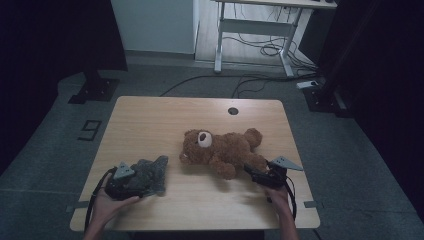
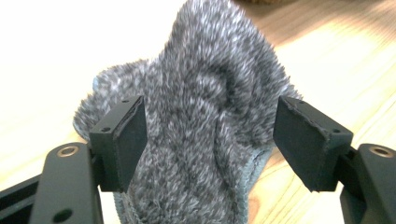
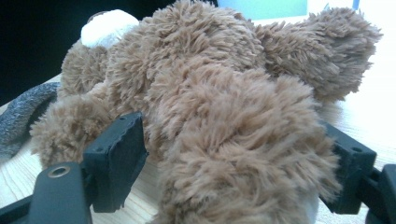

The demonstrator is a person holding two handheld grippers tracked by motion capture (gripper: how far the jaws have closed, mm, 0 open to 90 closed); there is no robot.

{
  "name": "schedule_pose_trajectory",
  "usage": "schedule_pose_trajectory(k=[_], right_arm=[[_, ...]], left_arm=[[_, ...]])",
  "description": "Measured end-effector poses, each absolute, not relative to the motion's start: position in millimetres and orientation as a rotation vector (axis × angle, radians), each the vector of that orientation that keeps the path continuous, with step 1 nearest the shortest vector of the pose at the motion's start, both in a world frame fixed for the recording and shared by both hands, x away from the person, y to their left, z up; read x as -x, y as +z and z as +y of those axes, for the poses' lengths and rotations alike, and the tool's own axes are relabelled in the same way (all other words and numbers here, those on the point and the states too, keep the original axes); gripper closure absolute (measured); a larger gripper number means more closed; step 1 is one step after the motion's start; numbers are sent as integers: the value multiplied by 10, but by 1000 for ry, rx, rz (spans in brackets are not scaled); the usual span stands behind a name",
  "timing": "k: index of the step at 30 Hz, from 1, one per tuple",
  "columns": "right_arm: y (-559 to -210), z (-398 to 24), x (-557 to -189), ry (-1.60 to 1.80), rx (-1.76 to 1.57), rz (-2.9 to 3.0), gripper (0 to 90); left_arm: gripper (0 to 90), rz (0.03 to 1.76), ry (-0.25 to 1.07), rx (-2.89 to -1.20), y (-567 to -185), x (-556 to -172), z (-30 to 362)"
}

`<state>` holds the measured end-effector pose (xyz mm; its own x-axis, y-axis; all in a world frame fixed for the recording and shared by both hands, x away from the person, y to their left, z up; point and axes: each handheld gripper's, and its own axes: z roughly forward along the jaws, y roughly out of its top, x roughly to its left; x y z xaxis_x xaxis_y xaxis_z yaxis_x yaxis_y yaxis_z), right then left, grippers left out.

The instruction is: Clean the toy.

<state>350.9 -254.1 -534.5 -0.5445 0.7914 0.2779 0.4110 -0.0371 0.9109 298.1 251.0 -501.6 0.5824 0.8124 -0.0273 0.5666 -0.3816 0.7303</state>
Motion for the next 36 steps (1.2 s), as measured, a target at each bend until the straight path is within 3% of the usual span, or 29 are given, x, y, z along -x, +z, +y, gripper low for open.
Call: schedule_pose_trajectory(k=[12, 22, 36], right_arm=[[-5270, -2506, -3446, 1574, -1223, 1931, 196], [-5224, -2497, -3339, 1556, -1196, 1951, 196], [-5220, -2614, -2972, 1562, -1172, 1940, 200]], left_arm=[[280, 1004, 463, -2054, -4839, -2971, 2130], [297, 930, 405, -2016, -4758, -2978, 1756], [308, 911, 343, -2058, -5009, -2882, 1519]])
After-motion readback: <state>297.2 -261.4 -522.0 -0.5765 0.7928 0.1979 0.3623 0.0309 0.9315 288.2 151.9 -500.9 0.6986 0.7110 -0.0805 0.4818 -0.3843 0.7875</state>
